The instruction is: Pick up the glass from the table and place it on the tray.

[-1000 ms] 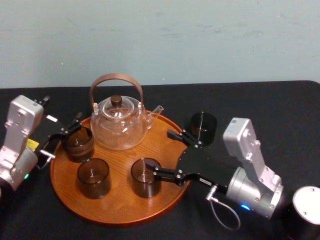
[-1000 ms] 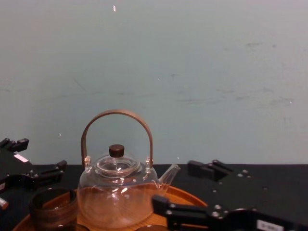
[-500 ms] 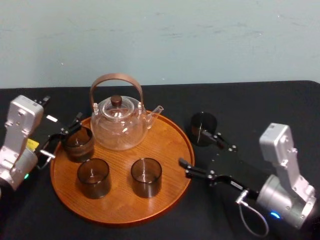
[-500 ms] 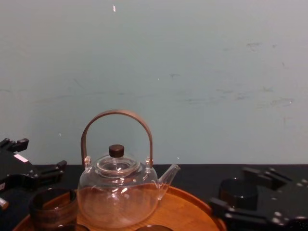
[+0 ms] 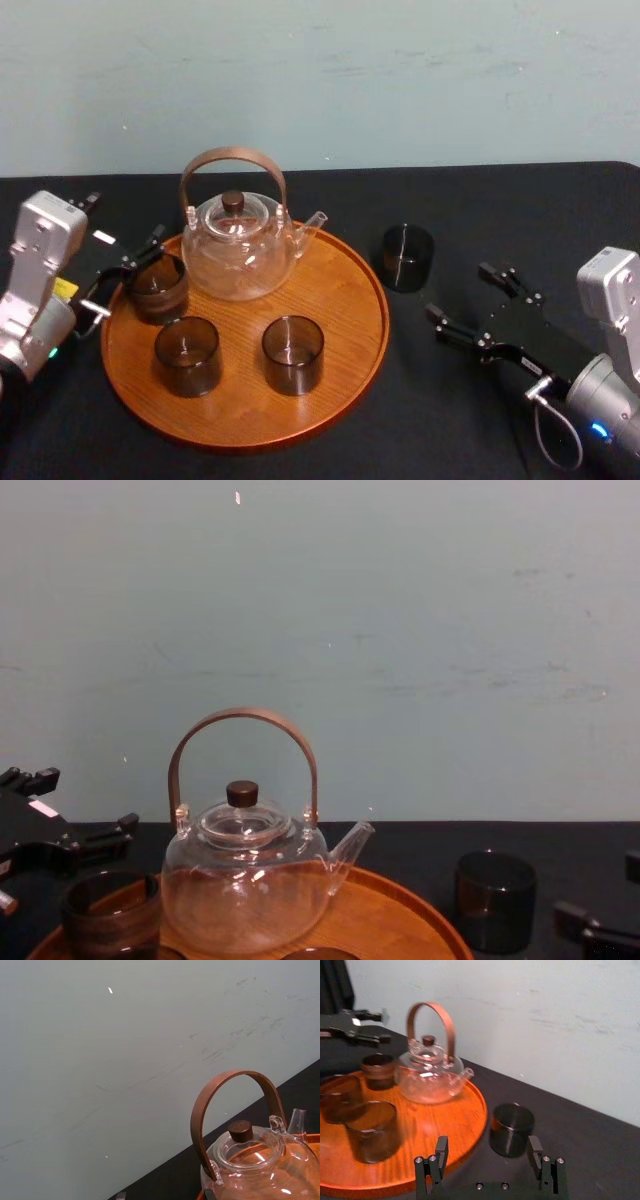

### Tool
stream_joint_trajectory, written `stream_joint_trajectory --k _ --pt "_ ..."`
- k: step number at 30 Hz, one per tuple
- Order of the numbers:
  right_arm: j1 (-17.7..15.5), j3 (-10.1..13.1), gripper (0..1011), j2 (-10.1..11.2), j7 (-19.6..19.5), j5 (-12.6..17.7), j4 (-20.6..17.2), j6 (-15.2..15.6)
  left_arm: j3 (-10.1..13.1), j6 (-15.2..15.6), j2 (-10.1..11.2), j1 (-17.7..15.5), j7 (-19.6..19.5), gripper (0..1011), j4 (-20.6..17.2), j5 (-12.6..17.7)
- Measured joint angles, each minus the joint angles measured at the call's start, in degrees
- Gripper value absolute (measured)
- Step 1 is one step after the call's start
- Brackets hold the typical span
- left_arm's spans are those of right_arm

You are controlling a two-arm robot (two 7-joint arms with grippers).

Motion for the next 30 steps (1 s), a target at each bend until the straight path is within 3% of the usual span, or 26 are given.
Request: stream_joint_trajectory --k 10,30 --pt "4.1 1.2 1002 -2.3 1.4 1.4 6.3 2.0 0.0 0.0 0.0 0.0 0.0 1001 0.0 0.0" --pt "16.1 -2.7 1002 -5.9 5.2 1.5 20.7 1.7 0.0 0.0 0.0 0.0 0.0 1001 0.0 0.0"
